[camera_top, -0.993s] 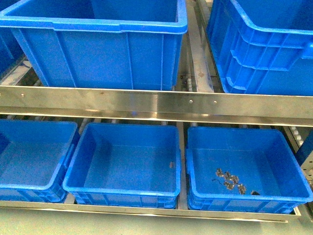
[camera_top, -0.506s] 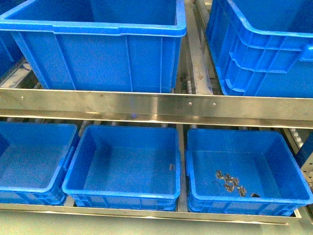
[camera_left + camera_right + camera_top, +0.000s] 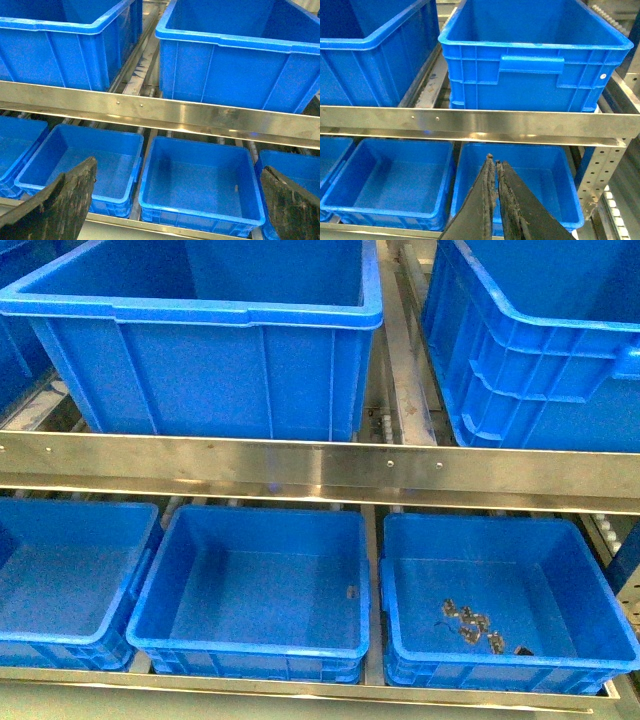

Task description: Pick red and yellow buttons and place in box

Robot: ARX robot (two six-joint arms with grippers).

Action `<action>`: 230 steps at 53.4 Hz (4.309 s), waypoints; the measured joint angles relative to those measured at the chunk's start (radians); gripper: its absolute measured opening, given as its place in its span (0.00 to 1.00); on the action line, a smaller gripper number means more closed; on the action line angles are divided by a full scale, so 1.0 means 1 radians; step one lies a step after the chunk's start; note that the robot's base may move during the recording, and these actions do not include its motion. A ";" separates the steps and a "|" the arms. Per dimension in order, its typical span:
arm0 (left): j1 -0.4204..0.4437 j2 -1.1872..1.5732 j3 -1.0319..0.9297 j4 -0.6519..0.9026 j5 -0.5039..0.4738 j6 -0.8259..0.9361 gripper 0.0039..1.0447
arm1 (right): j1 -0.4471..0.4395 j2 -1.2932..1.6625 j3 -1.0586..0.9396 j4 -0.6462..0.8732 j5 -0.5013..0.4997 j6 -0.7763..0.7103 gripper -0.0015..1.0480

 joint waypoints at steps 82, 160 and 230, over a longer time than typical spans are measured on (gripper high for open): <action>0.000 0.000 0.000 0.000 0.001 0.000 0.92 | -0.001 -0.008 -0.012 0.003 0.002 -0.002 0.93; 0.000 0.000 0.000 0.000 0.000 0.000 0.92 | -0.003 -0.011 -0.013 0.003 -0.002 -0.002 0.93; 0.000 0.000 0.000 0.000 -0.003 0.000 0.92 | -0.005 -0.012 -0.013 0.003 -0.006 -0.002 0.93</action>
